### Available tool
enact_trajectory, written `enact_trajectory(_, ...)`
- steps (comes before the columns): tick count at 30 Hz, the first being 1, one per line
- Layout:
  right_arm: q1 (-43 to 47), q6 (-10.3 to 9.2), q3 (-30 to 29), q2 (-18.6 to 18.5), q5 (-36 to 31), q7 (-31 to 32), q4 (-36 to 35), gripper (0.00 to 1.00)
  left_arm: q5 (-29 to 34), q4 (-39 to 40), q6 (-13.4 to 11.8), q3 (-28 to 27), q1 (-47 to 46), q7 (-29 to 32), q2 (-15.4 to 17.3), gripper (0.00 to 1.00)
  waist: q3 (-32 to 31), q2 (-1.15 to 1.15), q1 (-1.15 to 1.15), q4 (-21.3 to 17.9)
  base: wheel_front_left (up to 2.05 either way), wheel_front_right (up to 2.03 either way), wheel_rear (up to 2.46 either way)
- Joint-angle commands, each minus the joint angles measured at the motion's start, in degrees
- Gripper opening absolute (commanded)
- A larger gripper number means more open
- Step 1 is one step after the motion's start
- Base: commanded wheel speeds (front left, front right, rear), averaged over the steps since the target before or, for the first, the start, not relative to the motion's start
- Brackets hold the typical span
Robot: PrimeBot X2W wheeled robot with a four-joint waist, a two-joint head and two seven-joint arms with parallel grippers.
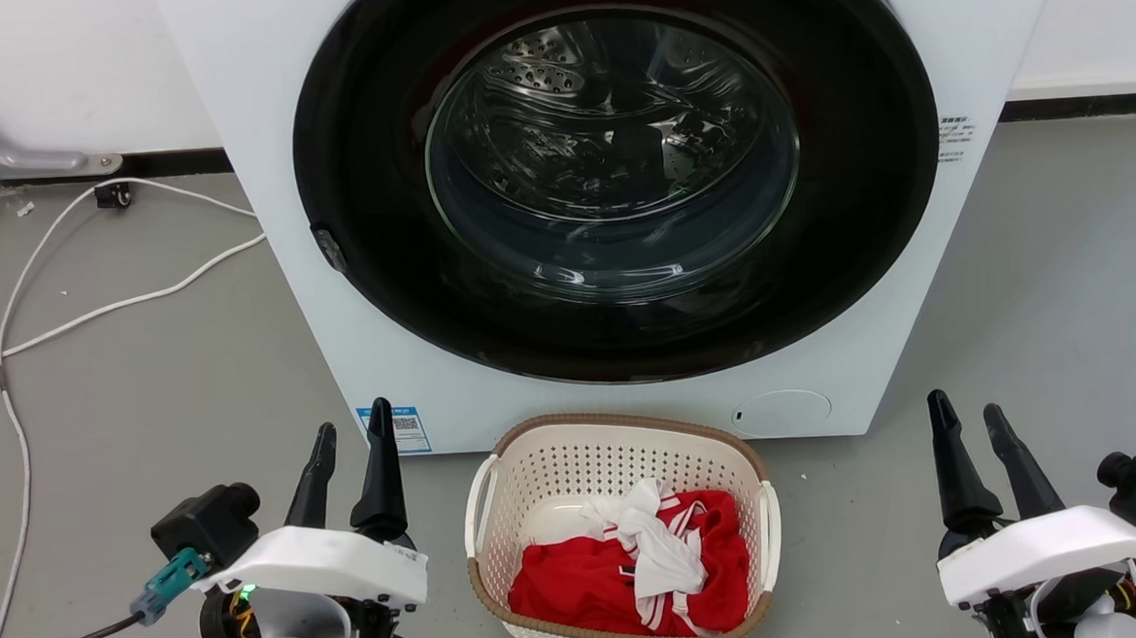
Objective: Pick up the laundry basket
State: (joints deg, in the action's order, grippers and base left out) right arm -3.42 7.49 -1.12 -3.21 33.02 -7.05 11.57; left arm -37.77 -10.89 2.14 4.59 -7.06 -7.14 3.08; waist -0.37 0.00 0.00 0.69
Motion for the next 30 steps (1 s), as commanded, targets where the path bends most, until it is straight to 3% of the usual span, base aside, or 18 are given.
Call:
enact_trajectory(1,-0.19,0.0,0.16,0.07,-2.06,-0.57,-0.35,1.0,2.02,0.36,-0.14,0.2,-1.4,-0.64,0.1,1.0,0.04,0.0,0.0,0.03,0.0,0.0,0.0)
enact_trajectory(30,0.5,0.0,1.13,0.27,-21.4,-3.11,-0.62,1.0,20.34,-1.74,-2.03,2.36,-2.62,-5.04,-0.09,1.0,0.24,0.0,0.0,0.43,0.0,0.0,0.0)
